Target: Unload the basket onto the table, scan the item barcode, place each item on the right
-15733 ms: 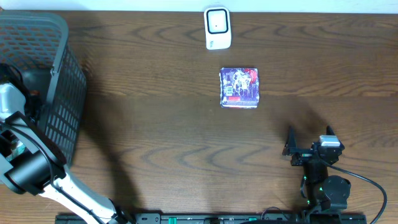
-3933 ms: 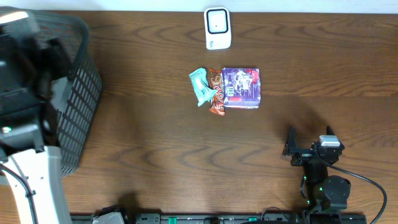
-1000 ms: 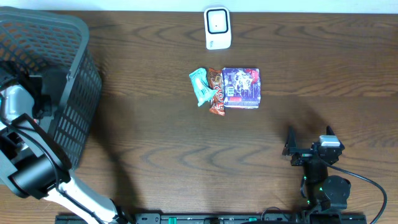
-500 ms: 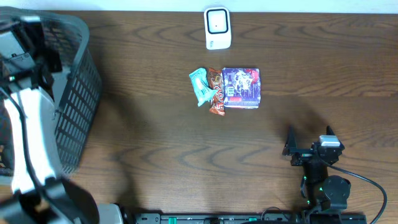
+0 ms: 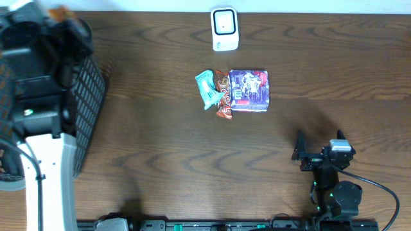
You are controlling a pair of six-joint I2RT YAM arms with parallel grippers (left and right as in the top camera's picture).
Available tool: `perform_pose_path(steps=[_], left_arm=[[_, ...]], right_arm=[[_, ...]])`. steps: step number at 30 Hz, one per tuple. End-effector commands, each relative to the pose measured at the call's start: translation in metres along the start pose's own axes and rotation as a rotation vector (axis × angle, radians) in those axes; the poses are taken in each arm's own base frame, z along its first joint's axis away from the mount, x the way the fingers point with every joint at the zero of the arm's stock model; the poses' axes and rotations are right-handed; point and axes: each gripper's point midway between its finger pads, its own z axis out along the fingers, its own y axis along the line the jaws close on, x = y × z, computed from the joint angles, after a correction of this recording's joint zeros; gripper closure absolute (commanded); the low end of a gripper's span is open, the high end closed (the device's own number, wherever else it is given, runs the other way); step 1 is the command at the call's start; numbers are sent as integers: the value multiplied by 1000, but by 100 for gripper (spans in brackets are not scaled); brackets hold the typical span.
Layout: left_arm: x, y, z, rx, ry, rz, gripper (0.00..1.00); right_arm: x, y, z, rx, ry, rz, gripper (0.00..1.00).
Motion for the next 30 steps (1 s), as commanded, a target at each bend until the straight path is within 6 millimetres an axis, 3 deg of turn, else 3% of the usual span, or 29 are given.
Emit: perform_pose_path(steps=[1, 4, 8, 16, 20, 24, 30], left_arm=[[46, -58, 13, 183, 158, -54, 93], [86, -84, 25, 220, 270, -22, 93], [148, -103, 42, 226, 435, 20, 93], [266, -122, 70, 202, 704, 109, 93], [308, -120, 79, 171, 785, 144, 92], [323, -115, 83, 154, 816, 151, 93], [316, -116, 76, 159, 816, 149, 92]], right_arm=[[0, -1, 0, 3, 0, -14, 1], [0, -1, 0, 3, 0, -14, 1], [0, -1, 0, 3, 0, -14, 1], [0, -1, 0, 3, 0, -14, 1], [0, -1, 0, 3, 0, -14, 1], [0, -1, 0, 3, 0, -14, 1], [0, -1, 0, 3, 0, -14, 1]])
